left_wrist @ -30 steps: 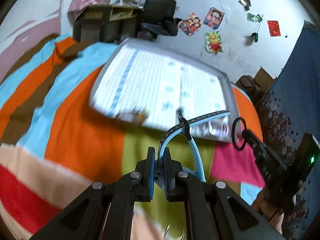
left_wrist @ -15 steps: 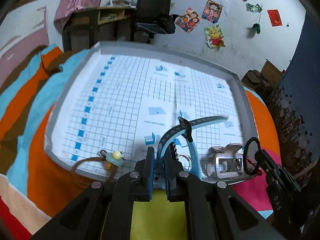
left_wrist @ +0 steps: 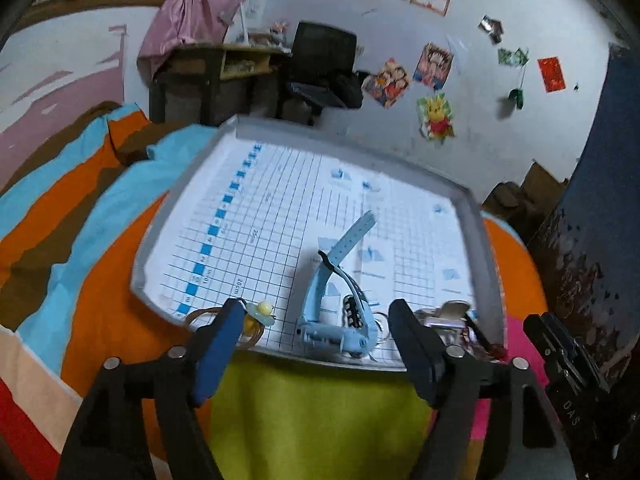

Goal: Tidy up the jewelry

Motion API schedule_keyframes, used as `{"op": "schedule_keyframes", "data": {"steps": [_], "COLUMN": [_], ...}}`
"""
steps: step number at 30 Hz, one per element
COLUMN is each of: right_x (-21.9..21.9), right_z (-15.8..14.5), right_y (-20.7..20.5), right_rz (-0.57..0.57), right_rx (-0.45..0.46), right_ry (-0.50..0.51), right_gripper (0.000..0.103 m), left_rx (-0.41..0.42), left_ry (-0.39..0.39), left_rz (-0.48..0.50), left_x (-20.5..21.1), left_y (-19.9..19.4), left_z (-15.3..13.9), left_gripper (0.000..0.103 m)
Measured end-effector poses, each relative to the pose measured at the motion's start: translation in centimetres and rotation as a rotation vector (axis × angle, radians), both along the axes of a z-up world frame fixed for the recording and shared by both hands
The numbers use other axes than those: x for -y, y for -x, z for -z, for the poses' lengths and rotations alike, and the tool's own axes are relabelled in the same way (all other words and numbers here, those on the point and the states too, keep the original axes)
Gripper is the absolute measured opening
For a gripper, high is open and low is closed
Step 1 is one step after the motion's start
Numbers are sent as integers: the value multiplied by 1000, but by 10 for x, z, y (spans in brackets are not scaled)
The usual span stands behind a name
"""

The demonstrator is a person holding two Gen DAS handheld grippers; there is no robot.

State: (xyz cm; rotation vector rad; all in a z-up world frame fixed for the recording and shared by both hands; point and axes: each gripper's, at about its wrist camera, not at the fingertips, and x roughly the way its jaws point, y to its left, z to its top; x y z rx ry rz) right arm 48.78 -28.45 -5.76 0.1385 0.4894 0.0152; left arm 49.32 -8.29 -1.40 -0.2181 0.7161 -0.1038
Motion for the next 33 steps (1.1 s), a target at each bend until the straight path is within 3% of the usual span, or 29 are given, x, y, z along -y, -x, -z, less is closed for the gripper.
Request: {"op": "schedule_keyframes", "data": {"steps": [3, 7, 10, 16, 21, 24, 33], "right_x": [-1, -2, -10, -29, -46, -53, -77], "right_z": [-10, -25, -39, -61, -68, -65, -37], "right_y": [17, 52, 87, 159, 228, 262, 322], "right_rz": [5, -9, -30, -57, -64, -73, -145], "right_rx": [43, 116, 167, 248, 315, 323, 217], "right_ry": [5, -23, -8, -2, 27, 18, 21], "right_gripper": [39, 64, 77, 91, 95, 102, 102], "left_rx": [83, 230, 289, 357, 354, 333, 243], "left_ry": [-21, -26, -25, -43, -79, -102, -122], "left_rz": [-15, -46, -67, -101, -109, -109, -126], "left_x": [-2, -12, -22, -51, -67, -74, -90], "left_y": [30, 92, 130, 209, 261, 286, 335], "left_z": [-12, -25, -31, -38, -35, -30, -8], "left_gripper": [89, 101, 103, 103, 103, 103, 103]}}
